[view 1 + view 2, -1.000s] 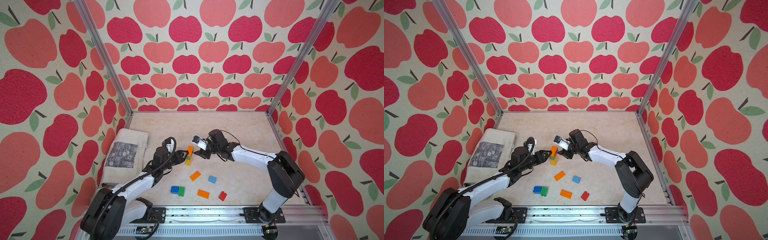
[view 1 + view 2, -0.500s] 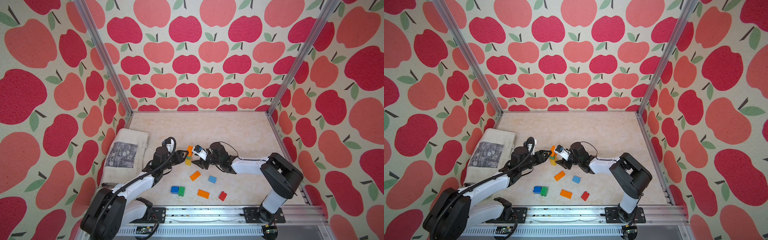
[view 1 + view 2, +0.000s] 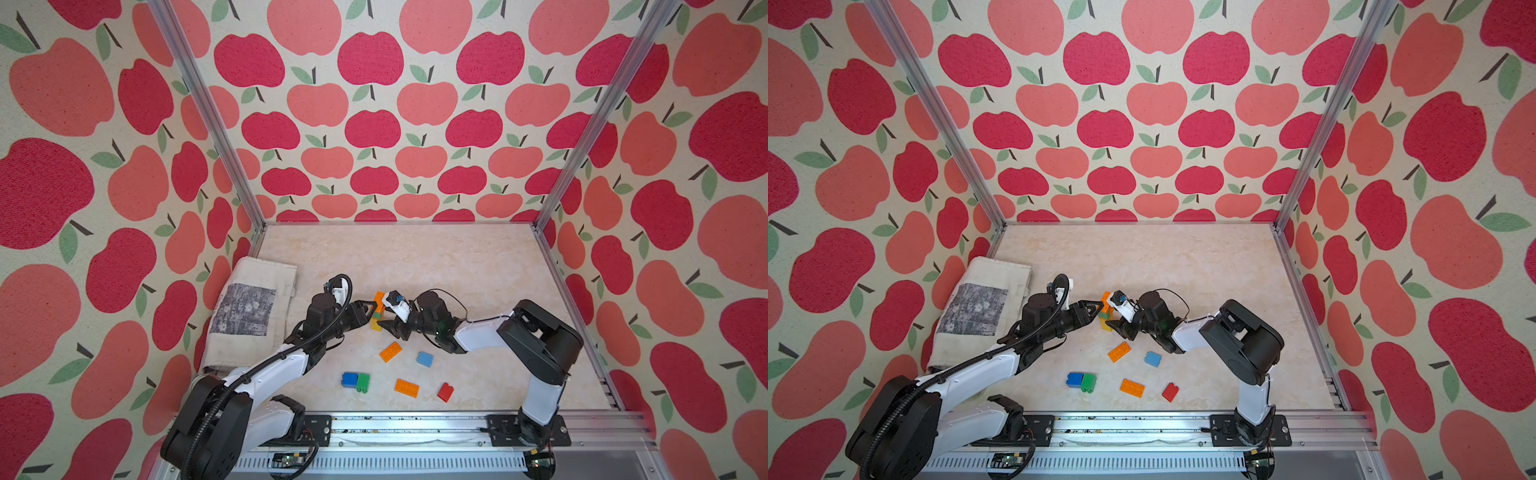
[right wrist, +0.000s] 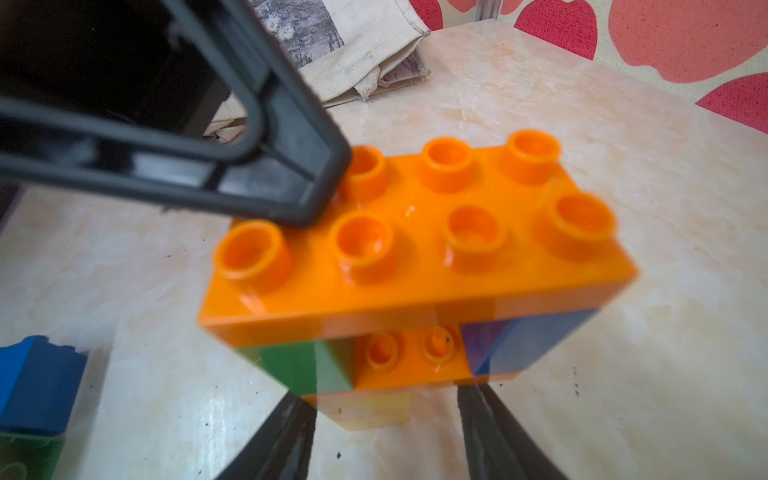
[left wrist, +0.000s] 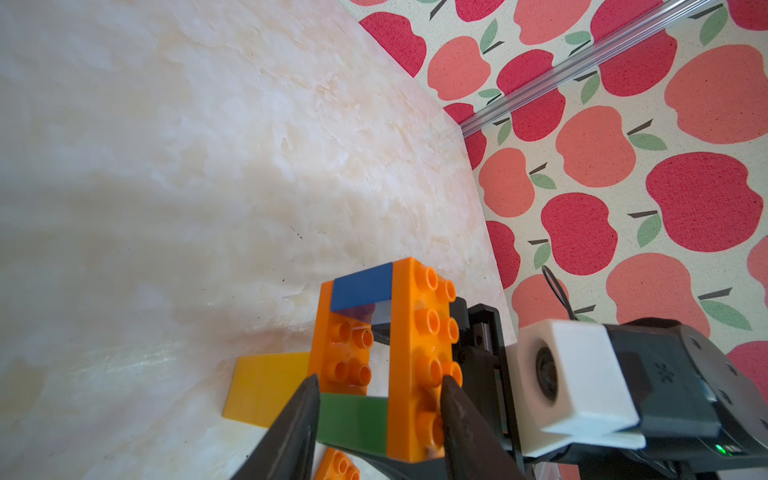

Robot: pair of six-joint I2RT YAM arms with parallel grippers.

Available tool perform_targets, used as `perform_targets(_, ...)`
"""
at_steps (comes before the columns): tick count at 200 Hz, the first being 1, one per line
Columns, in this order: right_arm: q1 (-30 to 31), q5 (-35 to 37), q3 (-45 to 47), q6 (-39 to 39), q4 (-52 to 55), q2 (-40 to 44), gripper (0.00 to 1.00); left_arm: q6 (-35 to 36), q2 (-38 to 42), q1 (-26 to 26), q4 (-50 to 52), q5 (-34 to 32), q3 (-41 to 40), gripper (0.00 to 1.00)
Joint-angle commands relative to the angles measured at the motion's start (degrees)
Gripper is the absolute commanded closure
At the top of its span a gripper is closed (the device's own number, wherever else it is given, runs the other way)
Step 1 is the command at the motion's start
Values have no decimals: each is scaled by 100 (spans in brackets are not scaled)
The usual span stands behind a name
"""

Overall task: Assemble the letter p with lego
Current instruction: Adjust the lego brick at the center of the board.

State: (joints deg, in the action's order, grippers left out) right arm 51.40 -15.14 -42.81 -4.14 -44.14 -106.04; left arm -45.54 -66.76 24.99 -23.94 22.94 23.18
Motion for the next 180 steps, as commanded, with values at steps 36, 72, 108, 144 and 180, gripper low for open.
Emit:
perform_targets(36,92,-147,133,186,-613,-329,49,89,-114,-33,688,-36,-198,52)
perform_targets(72,93,-193,115,194,-831,-474,52,38,-99,-44,633,-37,-215,52)
perform_targets(108,98,-252,140,194,-1095,-549,58,-21,-99,-56,571,-8,-213,51)
perform_targets(144,125,-230,218,172,-1230,-539,65,-82,-1,-124,561,42,-224,51)
perform_targets(180,173,-12,196,99,-947,-406,70,-113,154,-231,678,157,-90,48)
